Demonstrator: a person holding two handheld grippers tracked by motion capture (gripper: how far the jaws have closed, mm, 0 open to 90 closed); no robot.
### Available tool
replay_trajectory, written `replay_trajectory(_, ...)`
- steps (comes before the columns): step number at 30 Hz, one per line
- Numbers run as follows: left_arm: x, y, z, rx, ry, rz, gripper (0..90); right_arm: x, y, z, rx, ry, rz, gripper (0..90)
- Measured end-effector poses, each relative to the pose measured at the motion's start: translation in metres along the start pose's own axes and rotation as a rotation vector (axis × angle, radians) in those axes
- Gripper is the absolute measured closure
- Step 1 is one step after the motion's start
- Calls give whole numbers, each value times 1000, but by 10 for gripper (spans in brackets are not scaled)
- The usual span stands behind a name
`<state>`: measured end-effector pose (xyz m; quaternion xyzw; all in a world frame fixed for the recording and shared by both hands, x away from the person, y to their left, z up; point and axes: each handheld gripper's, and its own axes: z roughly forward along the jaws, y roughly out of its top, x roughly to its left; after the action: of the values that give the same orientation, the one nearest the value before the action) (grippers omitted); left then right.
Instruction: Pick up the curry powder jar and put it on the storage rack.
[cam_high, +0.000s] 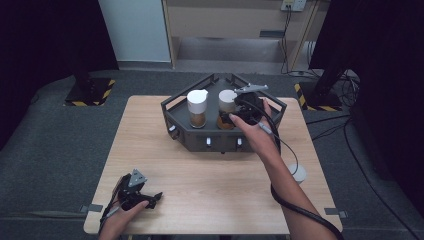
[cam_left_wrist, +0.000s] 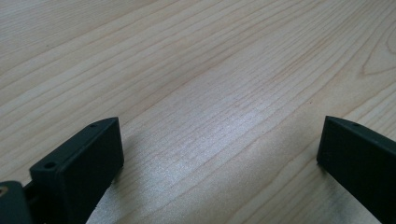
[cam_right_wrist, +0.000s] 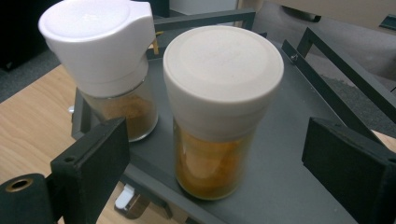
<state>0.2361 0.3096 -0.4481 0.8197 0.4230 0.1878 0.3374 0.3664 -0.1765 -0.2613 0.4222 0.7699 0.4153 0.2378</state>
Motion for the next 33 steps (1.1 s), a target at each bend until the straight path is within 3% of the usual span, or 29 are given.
replay_trajectory(33,0,0,0,2,0,1,0,-24,-25,-50,39,17,-31,37)
